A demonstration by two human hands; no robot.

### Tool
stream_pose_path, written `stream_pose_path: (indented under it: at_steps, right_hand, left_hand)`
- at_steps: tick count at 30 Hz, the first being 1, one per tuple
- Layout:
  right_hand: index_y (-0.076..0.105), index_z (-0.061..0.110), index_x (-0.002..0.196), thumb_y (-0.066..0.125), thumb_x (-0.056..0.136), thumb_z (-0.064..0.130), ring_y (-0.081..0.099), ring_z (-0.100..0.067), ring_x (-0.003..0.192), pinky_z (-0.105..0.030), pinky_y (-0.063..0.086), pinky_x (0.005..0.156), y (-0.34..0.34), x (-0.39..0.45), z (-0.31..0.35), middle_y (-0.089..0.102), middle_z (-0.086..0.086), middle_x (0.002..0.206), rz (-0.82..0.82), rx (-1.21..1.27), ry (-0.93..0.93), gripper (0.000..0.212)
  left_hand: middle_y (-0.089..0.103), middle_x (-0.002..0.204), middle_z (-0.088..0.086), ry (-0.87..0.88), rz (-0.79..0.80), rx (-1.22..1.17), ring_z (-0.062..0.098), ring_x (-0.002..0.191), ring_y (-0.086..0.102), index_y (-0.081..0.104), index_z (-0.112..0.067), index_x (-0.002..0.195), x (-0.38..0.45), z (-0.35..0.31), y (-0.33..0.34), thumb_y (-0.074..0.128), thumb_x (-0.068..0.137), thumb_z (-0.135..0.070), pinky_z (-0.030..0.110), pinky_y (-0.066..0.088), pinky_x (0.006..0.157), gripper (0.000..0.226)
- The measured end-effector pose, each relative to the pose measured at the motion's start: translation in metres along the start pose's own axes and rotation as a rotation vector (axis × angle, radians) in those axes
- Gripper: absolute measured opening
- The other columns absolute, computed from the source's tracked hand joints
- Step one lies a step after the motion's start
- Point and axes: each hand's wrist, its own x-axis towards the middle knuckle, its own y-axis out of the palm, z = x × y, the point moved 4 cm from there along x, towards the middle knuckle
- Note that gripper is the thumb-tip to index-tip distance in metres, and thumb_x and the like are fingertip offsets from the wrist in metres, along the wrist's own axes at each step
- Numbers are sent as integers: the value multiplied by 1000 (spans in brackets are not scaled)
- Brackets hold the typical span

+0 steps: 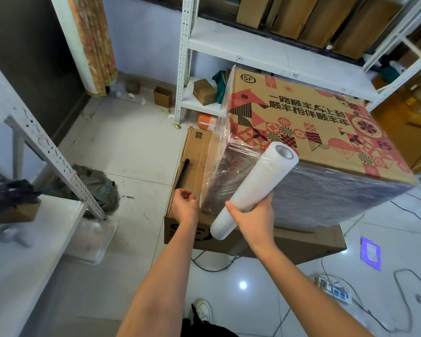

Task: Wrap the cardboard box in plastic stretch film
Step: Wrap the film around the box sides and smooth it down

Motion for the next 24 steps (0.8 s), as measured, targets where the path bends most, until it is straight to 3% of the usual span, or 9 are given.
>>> stream_pose_path:
  at_steps: [5, 10, 14, 17, 20, 24]
  right_hand:
    - [23, 38, 113, 86, 62, 38, 49, -8, 100, -25, 45, 80, -1, 0, -3, 47, 12, 106, -8, -10, -2, 80]
    - [22, 41, 113, 86, 61, 39, 47, -5, 100, -21, 44, 80, 2, -1, -5, 44, 18, 102, -13, -18, -4, 83]
    - [24, 39, 112, 86, 61, 38, 49, -3, 96, -14, 41, 74, -3, 2, -7, 42, 29, 95, -30, 9, 1, 80]
    - [26, 37, 112, 86, 61, 38, 49, -3, 93, -7, 36, 66, -6, 4, -9, 43, 31, 95, -7, 22, 5, 78]
    - [24, 41, 112, 86, 61, 38, 49, 0, 89, -8, 37, 66, -3, 1, -9, 44, 30, 94, 20, 12, 2, 80]
    - [27, 44, 108, 86, 58, 38, 54, 4, 84, -16, 45, 68, 2, -2, -8, 52, 25, 92, -7, 26, 10, 78]
  left_hand:
    - [50, 76, -11, 3, -49, -3, 16, 82, 55, 51, -17, 91, -5, 0, 14, 57, 92, -7, 26, 39, 65, 12]
    - [55, 80, -4, -14, 1, -47, 19, 82, 57, 53, -14, 89, -4, 2, 24, 58, 90, -5, 23, 40, 63, 10]
    - [64, 91, 7, -114, 206, -220, 23, 91, 61, 60, -9, 92, -2, 8, 24, 68, 85, -11, 31, 52, 80, 11]
    - [63, 108, 12, -172, 267, -38, 27, 101, 60, 59, -6, 107, 3, -11, 18, 60, 89, -6, 36, 51, 89, 18]
    - [58, 120, 9, 22, 192, 76, 24, 114, 54, 52, -7, 125, -15, -48, 8, 41, 99, -15, 32, 43, 89, 30]
    - [41, 145, -6, 380, 317, -360, 7, 134, 35, 36, -20, 144, -81, -70, 9, 25, 100, -48, 27, 30, 108, 53]
